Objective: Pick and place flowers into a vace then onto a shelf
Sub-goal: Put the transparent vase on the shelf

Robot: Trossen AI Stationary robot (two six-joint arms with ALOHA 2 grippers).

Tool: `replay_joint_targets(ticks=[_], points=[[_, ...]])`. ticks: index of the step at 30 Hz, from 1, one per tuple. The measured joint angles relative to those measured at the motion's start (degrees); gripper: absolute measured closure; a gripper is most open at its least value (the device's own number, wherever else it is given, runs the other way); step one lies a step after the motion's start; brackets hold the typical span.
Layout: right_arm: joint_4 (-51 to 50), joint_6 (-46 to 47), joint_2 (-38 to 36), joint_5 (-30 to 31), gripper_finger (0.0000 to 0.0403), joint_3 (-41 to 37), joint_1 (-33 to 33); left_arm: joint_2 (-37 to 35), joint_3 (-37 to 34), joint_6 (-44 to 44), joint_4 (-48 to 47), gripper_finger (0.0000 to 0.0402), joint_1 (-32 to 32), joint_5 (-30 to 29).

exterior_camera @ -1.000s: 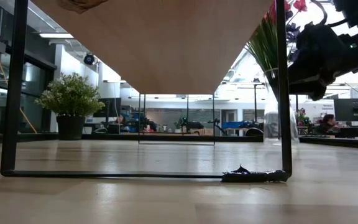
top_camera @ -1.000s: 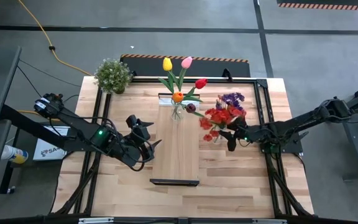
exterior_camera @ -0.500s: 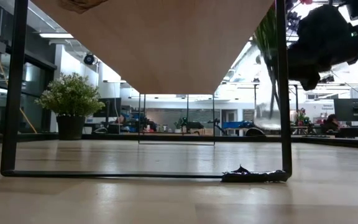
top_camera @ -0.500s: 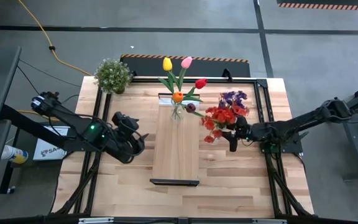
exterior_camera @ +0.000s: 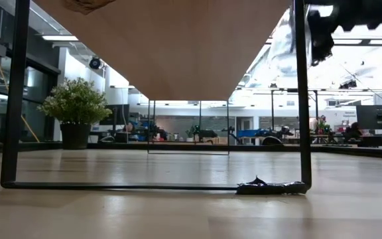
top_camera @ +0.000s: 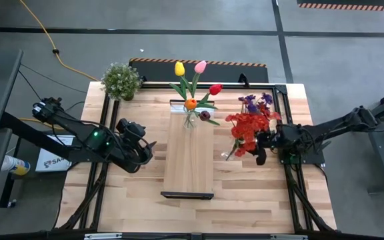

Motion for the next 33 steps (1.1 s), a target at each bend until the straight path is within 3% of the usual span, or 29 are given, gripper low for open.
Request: replay_joint_targets(ticks=[5, 12, 25, 33], points=[[-4.9, -0.1, 0.5, -4.4, 0.0234, 5.0, 0.4, -0.1, 0.0, 0.0, 0.0, 0.0011, 0.0, 0.0], [-9.7, 0.6, 1.7, -4.6, 0.0234, 10.0, 4.9, -0.1, 0.0, -0.1, 0.2, 0.0011, 0.0, 0.1], [-11.8, -4.4, 12.3, 7.7, 0.0234, 22.3, 17.2, 0.0, 0.0, -4.0, -1.7, 0.0011, 0.0, 0.6], [-14.9, -8.8, 22.8, 10.6, 0.0234, 33.4, 19.6, 0.0, 0.0, -8.4, -9.1, 0.0011, 0.0, 1.6]])
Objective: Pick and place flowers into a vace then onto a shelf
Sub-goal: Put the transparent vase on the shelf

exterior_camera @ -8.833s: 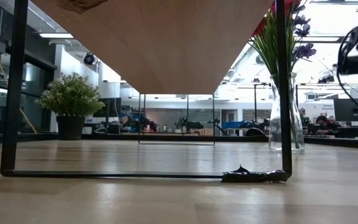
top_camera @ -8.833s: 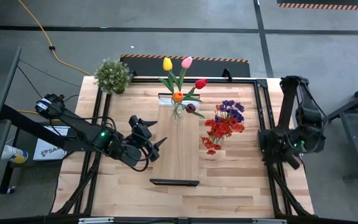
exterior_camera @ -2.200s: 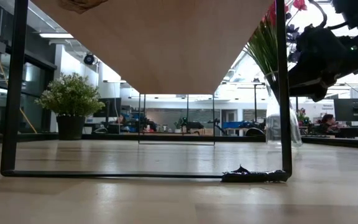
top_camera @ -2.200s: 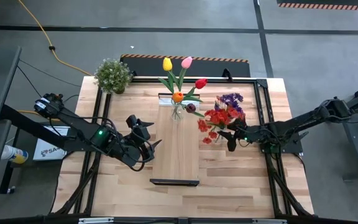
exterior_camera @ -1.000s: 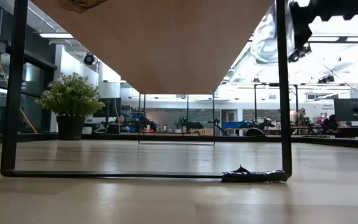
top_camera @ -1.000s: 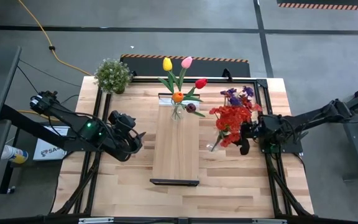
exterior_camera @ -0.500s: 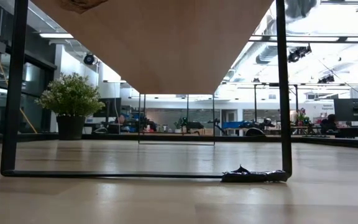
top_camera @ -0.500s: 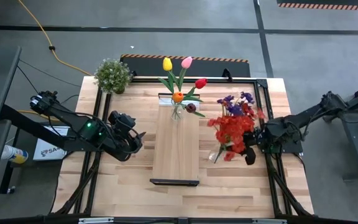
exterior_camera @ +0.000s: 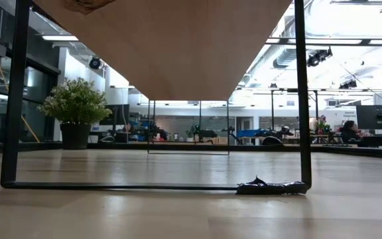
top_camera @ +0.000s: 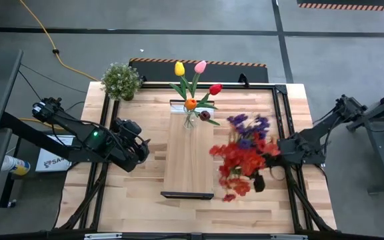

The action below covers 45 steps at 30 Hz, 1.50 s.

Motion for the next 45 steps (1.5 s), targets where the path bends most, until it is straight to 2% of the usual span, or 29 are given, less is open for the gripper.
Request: replay_joint_targets(ticks=[11, 20, 33, 45], points=[[-1.7, -3.3, 15.6, 6.0, 0.0234, 14.0, -0.9, -0.7, 0.0, -5.5, -13.3, 0.0011, 0.0, -0.1], [-1.8, -2.8, 26.1, 7.8, 0.0234, 22.4, -2.9, -5.3, -0.1, 0.6, -13.2, 0.0011, 0.0, -0.3], [-2.3, 3.5, 31.4, 10.8, 0.0234, 24.1, -3.2, -15.0, -0.1, 3.2, -13.2, 0.0011, 0.0, -0.5], [-6.4, 7.9, 33.1, 12.5, 0.0234, 24.1, -3.1, -16.7, -0.1, 5.6, -13.3, 0.0011, 0.0, -0.3]])
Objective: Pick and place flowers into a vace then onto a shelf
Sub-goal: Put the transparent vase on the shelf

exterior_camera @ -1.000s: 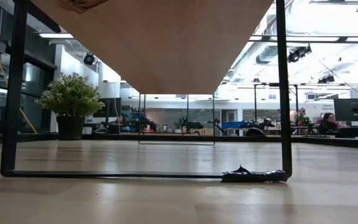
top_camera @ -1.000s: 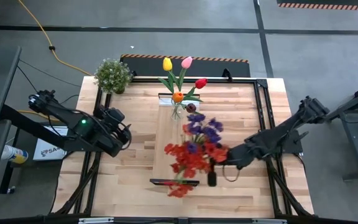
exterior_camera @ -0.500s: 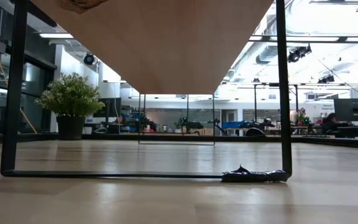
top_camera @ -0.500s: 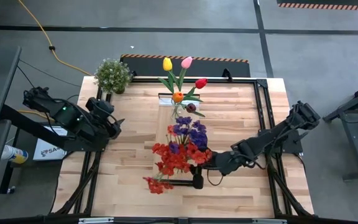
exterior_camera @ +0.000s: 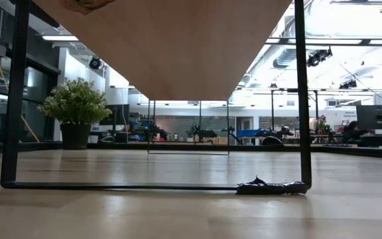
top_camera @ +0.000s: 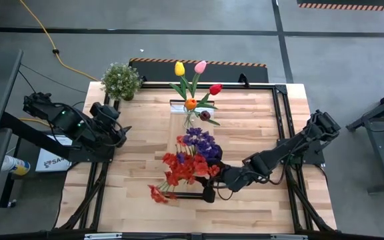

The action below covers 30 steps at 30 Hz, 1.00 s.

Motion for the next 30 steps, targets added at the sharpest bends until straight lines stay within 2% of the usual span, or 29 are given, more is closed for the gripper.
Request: replay_joint_targets(ticks=[8, 22, 30], points=[[1.6, 3.5, -0.1, 0.0, 0.0234, -2.6, 0.0, 0.0, 0.0, 0.2, 0.0, 0.0011, 0.0, 0.0], [3.6, 1.9, -0.1, 0.6, 0.0234, -3.3, 0.1, 0.0, 0.0, 1.1, 0.0, 0.0011, 0.0, 0.0], [3.3, 1.9, -0.1, 0.9, 0.0212, -3.3, 0.1, 0.0, 0.0, 1.1, 0.0, 0.0011, 0.0, 0.0]])
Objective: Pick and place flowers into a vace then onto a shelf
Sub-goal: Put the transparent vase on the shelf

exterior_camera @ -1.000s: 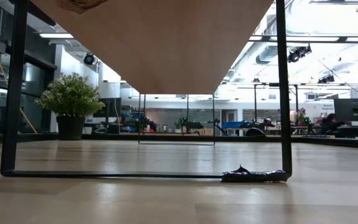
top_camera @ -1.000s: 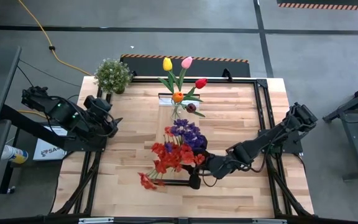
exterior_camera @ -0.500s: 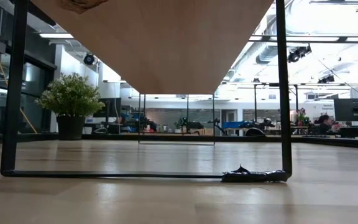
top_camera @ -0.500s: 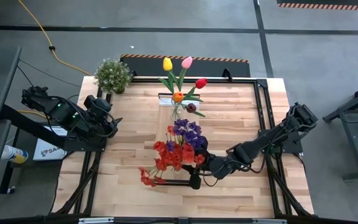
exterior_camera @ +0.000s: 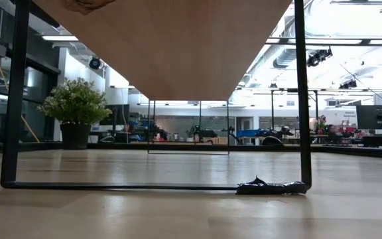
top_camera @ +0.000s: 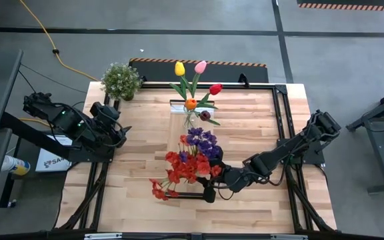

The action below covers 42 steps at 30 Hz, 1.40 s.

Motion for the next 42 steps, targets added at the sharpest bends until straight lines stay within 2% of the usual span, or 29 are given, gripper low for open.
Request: replay_joint_targets(ticks=[30, 35, 42], points=[[0.0, 1.2, 0.0, -1.5, 0.0206, 0.0, 0.0, 0.0, 0.0, 0.0, 0.0, 0.0011, 0.0, 0.0], [-0.5, 1.2, 0.2, -1.0, 0.0191, -0.1, 0.0, 0.0, 0.0, 0.0, 0.0, 0.0011, 0.0, 0.0], [-0.8, 0.7, 0.2, -0.8, 0.0151, -0.1, 0.0, 0.0, 0.0, 0.0, 0.0, 0.0011, 0.0, 0.0]])
